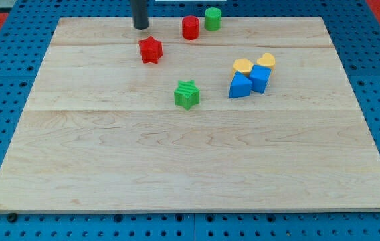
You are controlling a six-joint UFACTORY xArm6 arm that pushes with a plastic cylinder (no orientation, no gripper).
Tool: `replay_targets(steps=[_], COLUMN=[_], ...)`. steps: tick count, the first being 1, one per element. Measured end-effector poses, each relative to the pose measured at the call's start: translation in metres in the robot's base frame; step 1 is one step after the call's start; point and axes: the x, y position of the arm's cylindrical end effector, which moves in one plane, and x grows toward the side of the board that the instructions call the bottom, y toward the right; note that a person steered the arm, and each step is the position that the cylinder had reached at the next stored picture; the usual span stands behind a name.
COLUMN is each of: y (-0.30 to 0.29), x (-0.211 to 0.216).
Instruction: Move the red star to the top center
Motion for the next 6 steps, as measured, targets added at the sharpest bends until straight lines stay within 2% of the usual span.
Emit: replay_targets(steps=[1,2,3,4,5,6], y=[-0.022,-0.015,0.004,0.018,0.061,0.071], x=[0.037,0.095,0.091,0.064,0.064,0.067])
